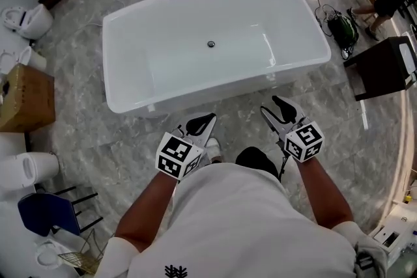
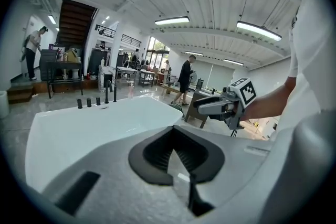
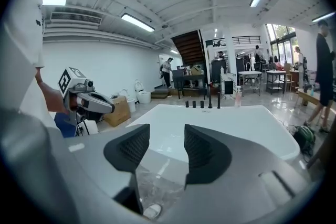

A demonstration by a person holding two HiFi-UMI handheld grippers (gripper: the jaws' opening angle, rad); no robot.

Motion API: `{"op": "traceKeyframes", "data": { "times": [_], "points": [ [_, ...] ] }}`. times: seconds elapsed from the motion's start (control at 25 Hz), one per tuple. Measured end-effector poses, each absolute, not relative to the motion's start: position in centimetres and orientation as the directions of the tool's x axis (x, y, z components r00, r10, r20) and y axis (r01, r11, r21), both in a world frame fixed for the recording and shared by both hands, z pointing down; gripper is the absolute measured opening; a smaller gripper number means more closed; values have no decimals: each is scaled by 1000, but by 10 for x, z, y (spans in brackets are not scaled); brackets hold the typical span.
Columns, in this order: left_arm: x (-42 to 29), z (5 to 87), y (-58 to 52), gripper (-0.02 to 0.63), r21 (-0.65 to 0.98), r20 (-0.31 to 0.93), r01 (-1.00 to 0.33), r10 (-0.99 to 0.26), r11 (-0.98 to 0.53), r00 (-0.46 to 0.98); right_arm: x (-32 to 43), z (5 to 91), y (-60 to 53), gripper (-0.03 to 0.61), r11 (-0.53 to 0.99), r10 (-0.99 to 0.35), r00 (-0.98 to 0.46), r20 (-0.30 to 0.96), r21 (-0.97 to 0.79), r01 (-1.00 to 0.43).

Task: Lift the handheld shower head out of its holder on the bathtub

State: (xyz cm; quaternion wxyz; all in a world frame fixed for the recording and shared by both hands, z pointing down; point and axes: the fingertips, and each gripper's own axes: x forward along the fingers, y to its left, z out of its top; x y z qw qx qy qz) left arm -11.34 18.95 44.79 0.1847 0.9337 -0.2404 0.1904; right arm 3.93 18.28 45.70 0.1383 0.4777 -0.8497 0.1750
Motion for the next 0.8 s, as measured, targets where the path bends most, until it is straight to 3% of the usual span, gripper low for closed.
{"op": "traceKeyframes", "data": {
  "times": [0.44,0.8],
  "points": [
    [-131,448,119,6,256,442,-616,-477,-745,760,41,460,73,219,549,-725,-558,405,-151,-822],
    [-99,444,27,6,239,468,-712,-564,-660,680,86,483,-72,218,628,-659,-625,419,-151,-764]
  ]
}}
